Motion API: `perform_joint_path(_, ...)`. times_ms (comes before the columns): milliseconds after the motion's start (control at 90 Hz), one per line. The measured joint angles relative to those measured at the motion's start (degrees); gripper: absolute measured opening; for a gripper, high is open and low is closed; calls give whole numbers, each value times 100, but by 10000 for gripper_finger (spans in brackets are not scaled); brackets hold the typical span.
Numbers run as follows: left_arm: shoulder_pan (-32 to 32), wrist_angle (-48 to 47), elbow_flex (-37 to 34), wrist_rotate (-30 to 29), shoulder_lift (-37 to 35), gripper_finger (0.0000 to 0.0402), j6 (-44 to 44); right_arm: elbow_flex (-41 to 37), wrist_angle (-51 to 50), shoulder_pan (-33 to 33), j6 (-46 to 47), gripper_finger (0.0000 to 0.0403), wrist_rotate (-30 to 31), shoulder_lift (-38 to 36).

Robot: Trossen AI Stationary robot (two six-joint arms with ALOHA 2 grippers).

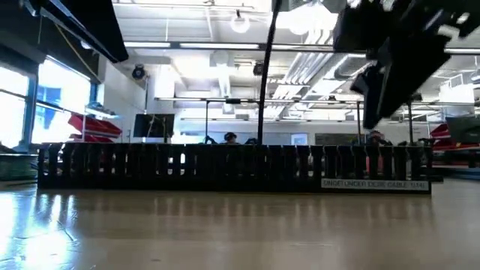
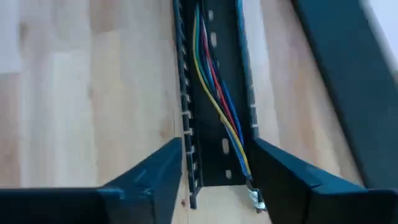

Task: Ziptie cables
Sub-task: Close the black cable duct

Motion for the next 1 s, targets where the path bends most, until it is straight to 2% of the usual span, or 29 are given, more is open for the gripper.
perform_joint_path(156,-2,338,-1,-25,2,65,-213,-190,-358,432,-413,198,1002,-1014)
perform_joint_path(256,-2,836,-138,-370,2,65,-193,-645,-290,626,-436,198,1643,-1673)
perform_joint_path(322,19,1235,-308,-548,8,65,-72,-1059,-60,564,-395,197,1683,-2002)
perform_joint_path(411,159,1583,-495,-499,11,65,-1,-1664,474,345,-307,196,1631,-2212)
perform_joint_path(567,421,1724,-820,-403,11,65,16,-2337,1824,-540,-1223,197,802,-2067)
perform_joint_path(744,656,1914,-1209,-244,11,65,327,-2393,2970,-1747,-2312,226,-550,-1527)
perform_joint_path(856,861,2686,-1522,95,11,65,1251,-2391,3547,-2172,-2865,261,-1029,-944)
perform_joint_path(1000,1153,4005,-1792,437,11,65,2809,-2391,4045,-2451,-3090,306,-1360,-71)
